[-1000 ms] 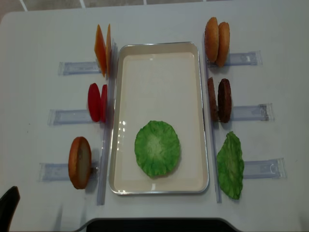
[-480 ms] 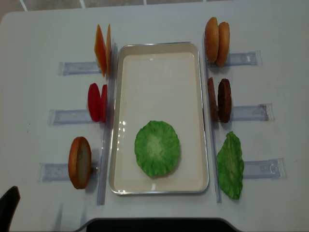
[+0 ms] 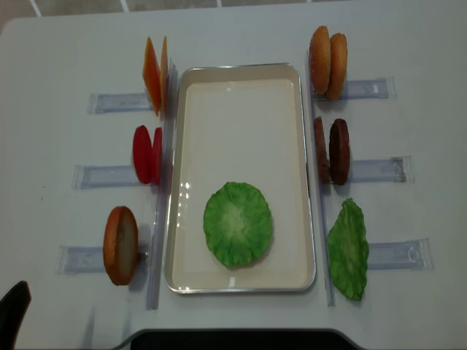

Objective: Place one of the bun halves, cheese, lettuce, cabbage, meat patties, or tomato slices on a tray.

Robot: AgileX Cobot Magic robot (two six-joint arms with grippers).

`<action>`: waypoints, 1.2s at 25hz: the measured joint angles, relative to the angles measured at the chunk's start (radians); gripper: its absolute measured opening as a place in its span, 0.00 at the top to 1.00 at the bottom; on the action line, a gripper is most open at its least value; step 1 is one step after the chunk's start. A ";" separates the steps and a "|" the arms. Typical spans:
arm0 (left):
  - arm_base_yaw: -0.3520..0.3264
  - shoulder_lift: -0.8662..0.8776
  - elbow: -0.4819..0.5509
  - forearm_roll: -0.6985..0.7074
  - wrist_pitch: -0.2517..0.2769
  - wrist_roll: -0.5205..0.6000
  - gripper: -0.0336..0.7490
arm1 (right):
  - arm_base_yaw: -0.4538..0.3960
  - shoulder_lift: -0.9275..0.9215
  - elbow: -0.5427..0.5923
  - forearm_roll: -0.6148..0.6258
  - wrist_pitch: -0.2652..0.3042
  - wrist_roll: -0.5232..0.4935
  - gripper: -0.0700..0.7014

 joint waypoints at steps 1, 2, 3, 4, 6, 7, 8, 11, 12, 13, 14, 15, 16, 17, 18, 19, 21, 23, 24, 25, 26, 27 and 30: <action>0.000 0.000 0.000 0.000 0.000 0.000 0.30 | 0.000 0.000 0.000 0.000 0.000 0.000 0.40; 0.000 0.000 0.000 0.000 0.000 0.000 0.30 | 0.000 0.000 0.000 0.000 0.000 -0.001 0.40; 0.000 0.000 0.000 0.000 0.000 0.000 0.30 | 0.000 0.000 0.000 0.000 0.000 -0.001 0.40; 0.000 0.000 0.000 0.000 0.000 0.000 0.30 | 0.000 0.000 0.000 0.000 0.000 -0.001 0.40; 0.000 0.000 0.000 0.000 0.000 0.000 0.30 | 0.000 0.000 0.000 0.000 0.000 -0.001 0.40; 0.000 0.000 0.000 -0.001 0.000 0.000 0.30 | 0.000 0.000 0.000 0.000 0.000 -0.001 0.40; 0.000 0.000 0.000 -0.001 0.000 0.000 0.30 | 0.000 0.000 0.000 0.000 -0.001 -0.001 0.40; 0.000 0.000 0.000 -0.001 0.000 0.000 0.30 | 0.000 0.000 0.000 0.000 -0.001 -0.002 0.40; 0.000 0.000 0.000 -0.001 0.000 0.000 0.30 | 0.000 0.000 0.000 0.000 -0.001 -0.002 0.40; 0.000 0.000 0.000 -0.001 0.000 0.000 0.30 | 0.000 0.000 0.000 0.000 -0.001 -0.002 0.40; 0.000 0.000 0.000 -0.001 0.000 0.000 0.30 | 0.000 0.000 0.000 -0.002 -0.001 -0.002 0.40; 0.000 0.000 0.000 -0.001 0.000 0.000 0.30 | 0.000 0.000 0.000 -0.004 -0.001 -0.002 0.40; 0.000 0.000 0.000 -0.001 0.000 0.000 0.30 | 0.000 0.000 0.000 -0.005 -0.001 -0.002 0.40; 0.000 0.000 0.000 -0.001 0.000 0.000 0.30 | 0.000 0.000 0.000 -0.007 -0.001 -0.002 0.40; 0.000 0.000 0.000 -0.001 0.000 0.000 0.30 | 0.000 0.000 0.000 -0.007 -0.001 -0.002 0.40; 0.000 0.000 0.000 -0.001 0.000 0.000 0.30 | 0.000 0.000 0.000 -0.007 -0.001 -0.002 0.40; 0.000 0.000 0.000 -0.001 0.000 0.000 0.30 | 0.000 0.000 0.000 -0.007 -0.001 -0.002 0.40; 0.000 0.000 0.000 -0.001 0.000 0.000 0.30 | 0.000 0.000 0.000 -0.007 -0.001 -0.002 0.40; 0.000 0.000 0.000 -0.001 0.000 0.000 0.30 | 0.000 0.000 0.000 -0.007 -0.001 -0.002 0.40; 0.000 0.000 0.000 -0.001 0.000 0.000 0.30 | 0.000 0.000 0.000 -0.007 -0.001 -0.002 0.40; 0.000 0.000 0.000 -0.001 0.000 0.000 0.30 | 0.000 0.000 0.000 -0.007 -0.001 -0.002 0.40; 0.000 0.000 0.000 -0.001 0.000 0.000 0.30 | 0.000 0.000 0.000 -0.007 -0.001 -0.002 0.40; 0.000 0.000 0.000 -0.001 0.000 0.000 0.30 | 0.000 0.000 0.000 -0.007 -0.001 -0.002 0.40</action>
